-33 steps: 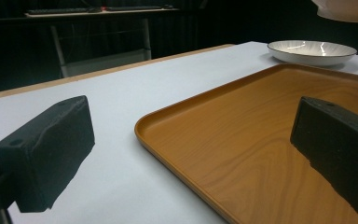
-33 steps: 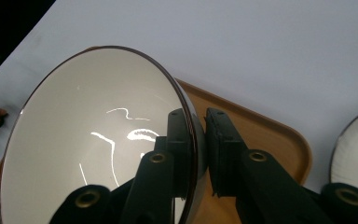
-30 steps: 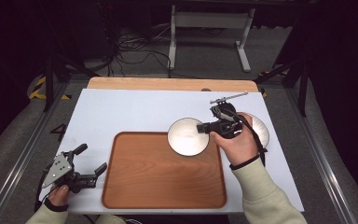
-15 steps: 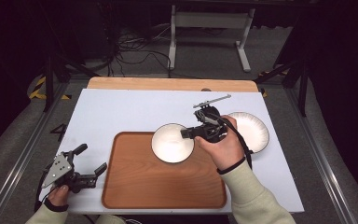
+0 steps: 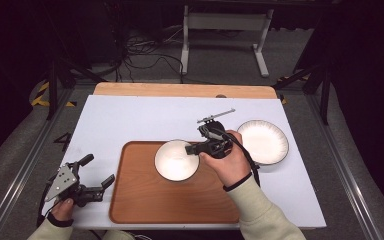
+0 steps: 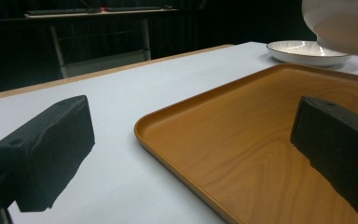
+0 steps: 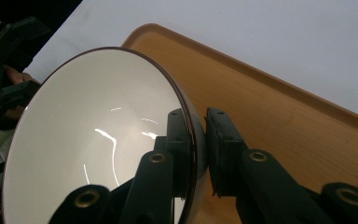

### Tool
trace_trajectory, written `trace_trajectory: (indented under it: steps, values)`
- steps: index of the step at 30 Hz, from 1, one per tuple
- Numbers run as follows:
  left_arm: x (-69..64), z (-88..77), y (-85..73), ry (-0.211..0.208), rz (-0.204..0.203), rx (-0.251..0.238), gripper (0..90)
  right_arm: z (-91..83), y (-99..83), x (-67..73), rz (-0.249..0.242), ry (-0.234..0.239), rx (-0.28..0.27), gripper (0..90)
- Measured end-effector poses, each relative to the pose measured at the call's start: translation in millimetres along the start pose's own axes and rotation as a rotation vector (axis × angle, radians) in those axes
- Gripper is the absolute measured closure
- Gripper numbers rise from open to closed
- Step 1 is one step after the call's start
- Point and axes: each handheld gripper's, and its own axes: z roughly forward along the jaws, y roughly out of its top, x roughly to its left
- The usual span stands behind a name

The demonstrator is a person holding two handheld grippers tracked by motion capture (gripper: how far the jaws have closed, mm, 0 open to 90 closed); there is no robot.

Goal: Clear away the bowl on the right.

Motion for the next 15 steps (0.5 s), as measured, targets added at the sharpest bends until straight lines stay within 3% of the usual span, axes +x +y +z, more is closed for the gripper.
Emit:
trace_trajectory:
  steps: [15]
  values:
    - [-0.3,0.2,-0.2,0.0,0.0,-0.004,0.2,33.5,-16.6,-9.1,0.04,0.013,0.051,79.9]
